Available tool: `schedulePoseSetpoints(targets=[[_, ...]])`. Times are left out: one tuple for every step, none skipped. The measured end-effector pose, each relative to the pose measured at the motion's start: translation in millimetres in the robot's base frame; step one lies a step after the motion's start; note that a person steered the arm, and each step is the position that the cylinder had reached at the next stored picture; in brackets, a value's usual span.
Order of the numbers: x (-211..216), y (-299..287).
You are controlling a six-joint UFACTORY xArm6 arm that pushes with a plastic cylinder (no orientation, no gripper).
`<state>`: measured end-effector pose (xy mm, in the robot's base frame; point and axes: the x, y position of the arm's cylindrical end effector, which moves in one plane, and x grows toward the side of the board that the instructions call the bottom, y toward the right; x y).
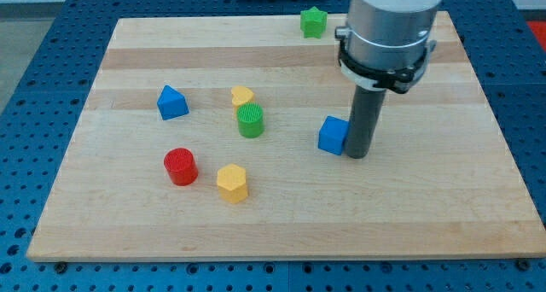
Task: Push the blue cube parallel to the green circle
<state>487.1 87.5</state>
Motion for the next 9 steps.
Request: schedulePoseSetpoints(targets=[[-17,-7],[-33,-15],[-17,-15],[18,-26],[13,-50],[-3,-59],[-13,-59],[-24,-59],[-33,-34]])
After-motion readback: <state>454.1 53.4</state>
